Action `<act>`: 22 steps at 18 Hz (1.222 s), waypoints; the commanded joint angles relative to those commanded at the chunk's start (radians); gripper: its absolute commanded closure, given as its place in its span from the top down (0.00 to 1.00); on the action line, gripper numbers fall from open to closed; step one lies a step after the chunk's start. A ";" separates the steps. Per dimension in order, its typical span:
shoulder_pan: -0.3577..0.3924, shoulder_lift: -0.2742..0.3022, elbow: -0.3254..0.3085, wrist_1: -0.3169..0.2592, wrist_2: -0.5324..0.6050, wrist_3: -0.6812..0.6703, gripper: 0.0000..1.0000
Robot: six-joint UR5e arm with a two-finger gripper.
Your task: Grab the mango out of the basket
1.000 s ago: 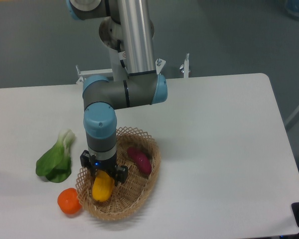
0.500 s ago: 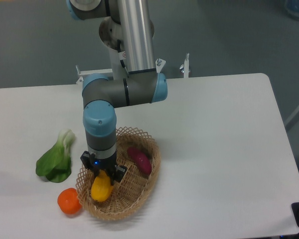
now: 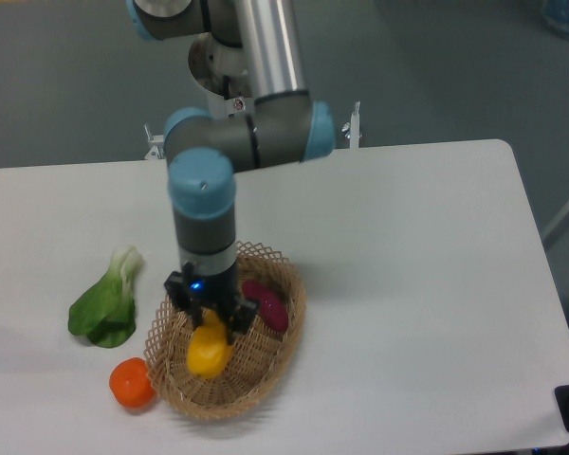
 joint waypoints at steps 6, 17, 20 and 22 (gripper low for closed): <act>0.224 0.068 0.006 -0.117 -0.003 0.236 0.53; 0.493 0.097 0.000 -0.253 -0.002 0.664 0.53; 0.491 0.097 0.002 -0.253 -0.003 0.664 0.53; 0.494 0.098 0.005 -0.253 -0.003 0.664 0.53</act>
